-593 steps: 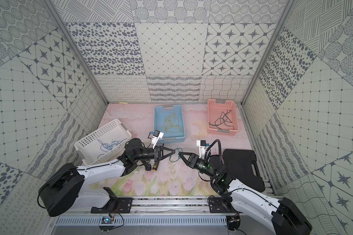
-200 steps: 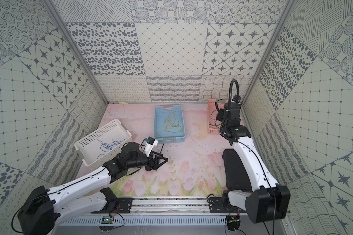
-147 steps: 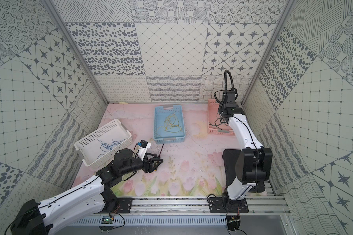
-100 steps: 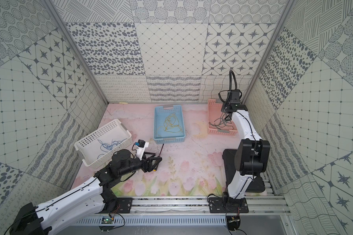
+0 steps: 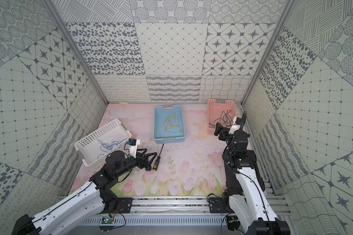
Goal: Untangle and sort cables by color
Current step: Place the cable in the bin, then reset both arms
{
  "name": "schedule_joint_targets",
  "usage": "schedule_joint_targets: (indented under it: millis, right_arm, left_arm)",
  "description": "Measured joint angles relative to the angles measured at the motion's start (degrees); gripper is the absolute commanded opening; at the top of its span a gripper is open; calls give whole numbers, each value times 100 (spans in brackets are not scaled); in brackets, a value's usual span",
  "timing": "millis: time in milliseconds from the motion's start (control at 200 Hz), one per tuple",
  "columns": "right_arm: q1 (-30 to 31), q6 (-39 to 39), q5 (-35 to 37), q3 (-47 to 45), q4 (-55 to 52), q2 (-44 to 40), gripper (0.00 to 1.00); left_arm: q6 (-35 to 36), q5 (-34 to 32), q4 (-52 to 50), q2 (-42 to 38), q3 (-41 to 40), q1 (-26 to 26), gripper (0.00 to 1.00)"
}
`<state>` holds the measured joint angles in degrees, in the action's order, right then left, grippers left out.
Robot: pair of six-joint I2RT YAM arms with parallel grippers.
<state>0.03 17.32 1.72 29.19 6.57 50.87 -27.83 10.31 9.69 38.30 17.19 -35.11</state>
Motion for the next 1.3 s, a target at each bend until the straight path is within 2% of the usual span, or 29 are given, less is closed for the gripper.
schedule_joint_targets:
  millis: [55,170,315,445,540,615,785,1001,1021,1301]
  right_arm:
    - [-2,-85,142,-437,247,205,99]
    - [0,-374,286,-1093,789,1244,99]
    - [197,-922,393,-1075,2227,2238,99]
    - [240,-1244,249,-890,3567,3620,99]
    - [227,-1429,81,-890,4015,3816,99]
    - [219,-1486,0,-949,4247,3816,99]
    - [219,-1550,-72,-1047,4527,3821,99]
    - [219,-1587,-133,-719,4127,3823,99]
    - [219,-1587,-133,-695,4131,3821,99]
    - [214,-1582,-79,-737,4197,3821,99]
  left_arm:
    - [-13,-127,-37,-48,7,101,100]
    - [50,-568,-273,-52,111,234,100]
    - [341,-1384,-625,125,374,332,100]
    - [874,-2199,-684,435,575,407,100]
    - [1325,-2680,-538,688,566,610,100]
    - [1676,-2885,-74,999,343,1025,100]
    - [2120,-2752,1246,2555,72,2260,97]
    - [2588,-2170,3477,4485,-26,2848,96]
    - [2616,-2135,3617,4640,-33,2896,99]
    - [2555,-1775,4201,5143,74,3185,100]
